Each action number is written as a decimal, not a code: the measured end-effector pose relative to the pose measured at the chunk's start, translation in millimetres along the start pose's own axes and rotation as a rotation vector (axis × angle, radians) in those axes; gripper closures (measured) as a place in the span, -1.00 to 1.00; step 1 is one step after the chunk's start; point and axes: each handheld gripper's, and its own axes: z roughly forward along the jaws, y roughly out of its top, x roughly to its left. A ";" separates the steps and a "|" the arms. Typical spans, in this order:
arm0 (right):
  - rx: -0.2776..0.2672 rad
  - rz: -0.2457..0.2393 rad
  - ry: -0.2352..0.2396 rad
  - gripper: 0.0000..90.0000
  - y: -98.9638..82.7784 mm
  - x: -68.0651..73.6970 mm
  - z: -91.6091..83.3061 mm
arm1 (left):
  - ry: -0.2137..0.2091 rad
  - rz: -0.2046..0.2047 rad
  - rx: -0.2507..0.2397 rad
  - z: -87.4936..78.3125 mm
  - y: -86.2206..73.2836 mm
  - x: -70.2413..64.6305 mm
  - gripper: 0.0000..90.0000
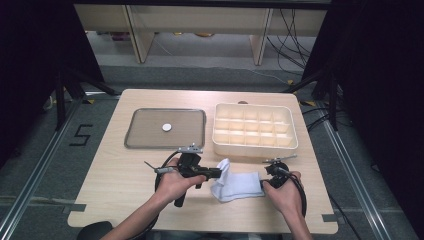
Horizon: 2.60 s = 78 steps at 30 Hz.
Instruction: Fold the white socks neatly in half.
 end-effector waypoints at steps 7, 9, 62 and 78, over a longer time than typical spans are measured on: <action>0.000 -0.013 0.003 1.00 0.1 1.7 0.6 | -0.005 0.005 0.009 3.1 0.3 -1.2 0.92; -0.004 -0.009 0.000 1.00 0.1 2.9 1.0 | -0.007 0.005 0.017 3.4 0.3 -1.2 0.92; 0.002 -0.045 0.032 1.00 2.5 20.0 7.5 | -0.012 0.041 0.075 26.2 -1.9 -9.7 0.92; -0.002 -0.046 0.043 1.00 3.0 24.8 10.1 | 0.000 0.053 0.093 34.5 -3.3 -11.7 0.92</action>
